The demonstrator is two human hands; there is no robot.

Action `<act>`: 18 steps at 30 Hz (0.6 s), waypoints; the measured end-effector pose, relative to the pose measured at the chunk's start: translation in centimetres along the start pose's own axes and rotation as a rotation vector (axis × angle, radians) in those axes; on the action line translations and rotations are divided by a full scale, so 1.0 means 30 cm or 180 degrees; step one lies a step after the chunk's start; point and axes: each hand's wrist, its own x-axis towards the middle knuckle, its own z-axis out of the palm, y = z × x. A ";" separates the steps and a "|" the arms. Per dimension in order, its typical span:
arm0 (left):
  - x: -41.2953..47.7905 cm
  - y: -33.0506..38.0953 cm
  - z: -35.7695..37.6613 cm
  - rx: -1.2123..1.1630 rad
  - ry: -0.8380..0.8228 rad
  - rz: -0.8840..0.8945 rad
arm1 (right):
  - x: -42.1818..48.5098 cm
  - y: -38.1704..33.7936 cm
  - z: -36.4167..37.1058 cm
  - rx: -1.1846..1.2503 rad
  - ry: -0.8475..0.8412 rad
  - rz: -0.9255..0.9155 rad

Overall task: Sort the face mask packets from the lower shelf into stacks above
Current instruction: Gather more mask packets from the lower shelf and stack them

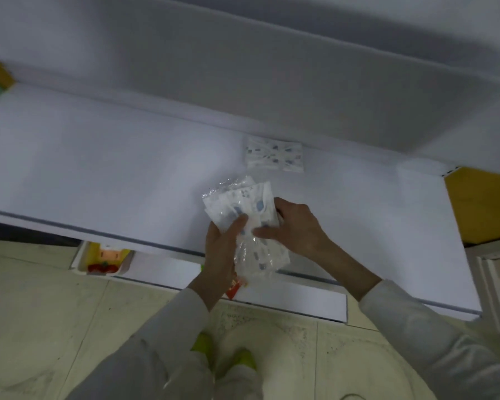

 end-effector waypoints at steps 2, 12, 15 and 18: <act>0.006 0.009 -0.027 0.0132 0.0001 0.0139 | 0.010 -0.046 0.025 -0.0258 -0.0054 -0.0156; 0.046 0.157 -0.221 0.0243 0.0262 0.0206 | 0.397 0.150 -0.094 0.0151 0.1032 0.1470; 0.042 0.198 -0.269 0.0169 0.0418 0.0241 | 0.460 0.126 -0.095 0.0346 0.1078 0.1550; 0.038 0.210 -0.300 0.0125 0.0621 0.0283 | 0.488 0.077 -0.084 0.0781 0.1019 0.1662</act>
